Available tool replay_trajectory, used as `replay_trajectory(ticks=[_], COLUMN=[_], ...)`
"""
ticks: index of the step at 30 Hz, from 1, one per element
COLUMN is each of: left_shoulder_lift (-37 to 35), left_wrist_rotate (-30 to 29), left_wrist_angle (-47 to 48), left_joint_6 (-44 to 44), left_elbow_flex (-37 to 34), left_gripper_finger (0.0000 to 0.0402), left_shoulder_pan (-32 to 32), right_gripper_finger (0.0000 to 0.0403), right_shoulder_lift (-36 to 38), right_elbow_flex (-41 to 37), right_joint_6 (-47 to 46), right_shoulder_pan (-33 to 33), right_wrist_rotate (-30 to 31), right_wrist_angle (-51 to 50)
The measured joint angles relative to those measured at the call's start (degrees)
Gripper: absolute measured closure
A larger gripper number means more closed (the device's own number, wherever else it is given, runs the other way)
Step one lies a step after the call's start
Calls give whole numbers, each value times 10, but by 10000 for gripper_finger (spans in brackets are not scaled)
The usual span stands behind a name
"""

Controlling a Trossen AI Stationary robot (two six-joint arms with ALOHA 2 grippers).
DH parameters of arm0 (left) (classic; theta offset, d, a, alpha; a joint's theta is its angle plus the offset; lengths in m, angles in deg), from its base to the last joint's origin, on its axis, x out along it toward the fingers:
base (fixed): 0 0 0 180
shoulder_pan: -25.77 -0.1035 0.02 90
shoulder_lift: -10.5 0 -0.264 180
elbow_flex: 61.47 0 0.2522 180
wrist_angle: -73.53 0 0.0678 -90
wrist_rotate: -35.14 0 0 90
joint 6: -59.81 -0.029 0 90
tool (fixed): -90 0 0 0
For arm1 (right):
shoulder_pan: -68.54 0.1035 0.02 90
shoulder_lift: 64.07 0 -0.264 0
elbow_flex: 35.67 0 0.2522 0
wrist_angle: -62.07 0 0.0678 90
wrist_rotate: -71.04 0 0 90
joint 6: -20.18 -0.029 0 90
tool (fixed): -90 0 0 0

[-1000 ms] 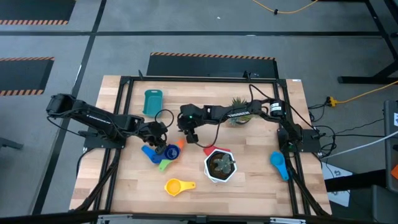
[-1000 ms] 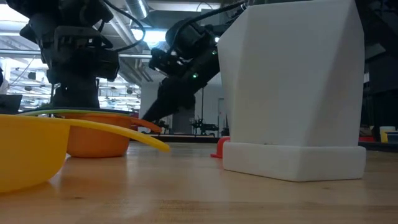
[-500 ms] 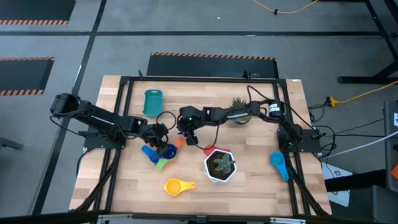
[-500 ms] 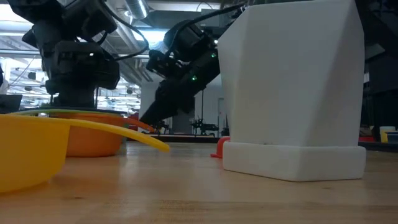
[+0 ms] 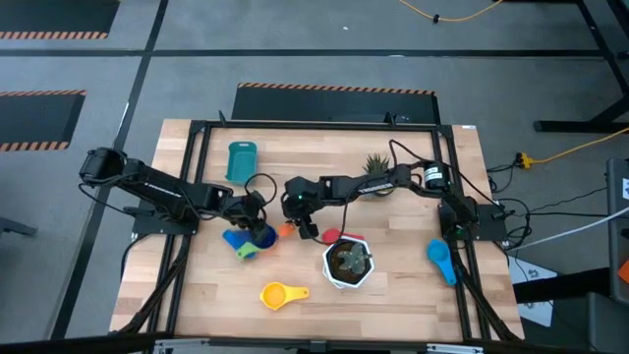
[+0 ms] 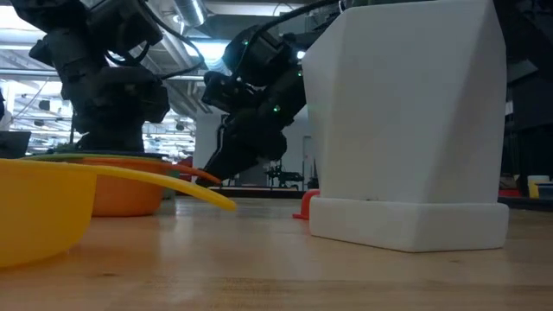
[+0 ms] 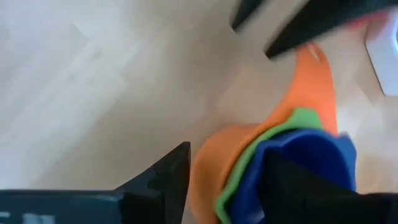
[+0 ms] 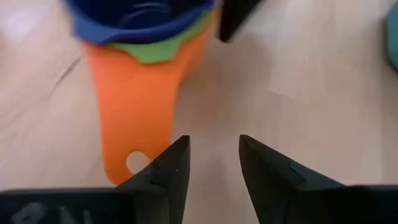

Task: Nest measuring cups in basket
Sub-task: Adjust the nested measuring cups to an aligned position

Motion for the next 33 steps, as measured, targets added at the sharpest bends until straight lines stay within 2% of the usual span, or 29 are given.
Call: replay_trajectory(ticks=[9,17,33], left_shoulder_lift=[0,0,0], left_wrist_rotate=[-60,-65,-68], left_wrist_angle=[0,0,-33], left_joint_6=[44,87,116], left_elbow_flex=[0,0,0], left_gripper_finger=[243,243,243], left_shoulder_pan=[-10,-59,-161], right_gripper_finger=[260,260,260], right_shoulder_lift=[0,0,2], right_elbow_flex=[0,0,0], right_joint_6=[0,-13,-75], right_shoulder_pan=[19,18,19], right_wrist_rotate=[1,2,5], right_wrist_angle=[1,11,48])
